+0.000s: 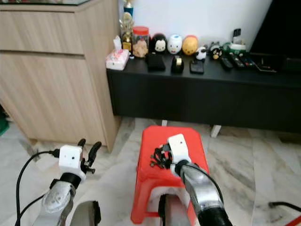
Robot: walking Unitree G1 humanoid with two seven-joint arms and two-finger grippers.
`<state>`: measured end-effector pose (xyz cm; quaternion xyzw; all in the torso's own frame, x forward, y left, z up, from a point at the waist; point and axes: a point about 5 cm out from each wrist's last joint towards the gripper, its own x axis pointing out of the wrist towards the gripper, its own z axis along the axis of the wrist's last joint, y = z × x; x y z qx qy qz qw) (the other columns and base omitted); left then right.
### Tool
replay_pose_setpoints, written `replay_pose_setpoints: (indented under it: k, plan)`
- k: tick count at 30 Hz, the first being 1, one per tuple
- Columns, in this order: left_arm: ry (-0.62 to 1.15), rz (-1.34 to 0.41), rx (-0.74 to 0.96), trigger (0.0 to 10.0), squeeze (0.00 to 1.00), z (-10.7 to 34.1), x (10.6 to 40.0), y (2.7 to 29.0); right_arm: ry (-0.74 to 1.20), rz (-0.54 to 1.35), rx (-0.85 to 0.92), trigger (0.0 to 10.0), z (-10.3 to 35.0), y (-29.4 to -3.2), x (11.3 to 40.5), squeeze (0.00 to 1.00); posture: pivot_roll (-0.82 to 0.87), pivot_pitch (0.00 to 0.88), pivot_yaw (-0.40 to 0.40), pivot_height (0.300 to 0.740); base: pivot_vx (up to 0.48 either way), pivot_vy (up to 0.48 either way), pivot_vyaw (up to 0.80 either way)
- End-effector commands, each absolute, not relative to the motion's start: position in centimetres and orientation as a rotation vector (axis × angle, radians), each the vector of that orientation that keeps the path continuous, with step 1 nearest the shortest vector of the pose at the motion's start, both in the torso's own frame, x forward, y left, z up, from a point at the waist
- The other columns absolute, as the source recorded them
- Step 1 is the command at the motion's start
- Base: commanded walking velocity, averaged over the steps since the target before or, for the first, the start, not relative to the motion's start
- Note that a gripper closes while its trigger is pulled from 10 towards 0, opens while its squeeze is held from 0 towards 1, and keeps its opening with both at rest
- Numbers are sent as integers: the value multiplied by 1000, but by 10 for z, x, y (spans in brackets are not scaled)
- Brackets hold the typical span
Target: Hang keys on a hook
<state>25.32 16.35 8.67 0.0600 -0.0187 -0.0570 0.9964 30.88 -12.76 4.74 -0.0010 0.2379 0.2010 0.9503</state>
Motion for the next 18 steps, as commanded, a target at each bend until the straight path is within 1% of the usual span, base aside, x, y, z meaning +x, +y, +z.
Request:
replay_pose_setpoints:
  k: [1,3,10,15,18]
  plan:
    - [-47,-130,120,10000,0,91,253,159,497,402,24,10000,47,-128,311,0,7,0,-80,550,0,0,0]
    - [-57,-155,110,10000,0,94,250,151,550,403,55,10000,40,-125,316,0,19,0,-95,550,0,0,0]
    - [-62,-150,92,10000,0,97,247,144,625,405,36,10000,29,-124,319,0,56,0,-130,550,0,0,0]
    - [-58,-126,76,10000,0,97,241,143,676,452,2,10000,25,-119,319,0,83,0,-170,550,0,0,0]
    - [-58,-119,73,10000,0,97,240,143,679,446,-19,10000,26,-121,321,0,83,0,-180,550,0,0,0]
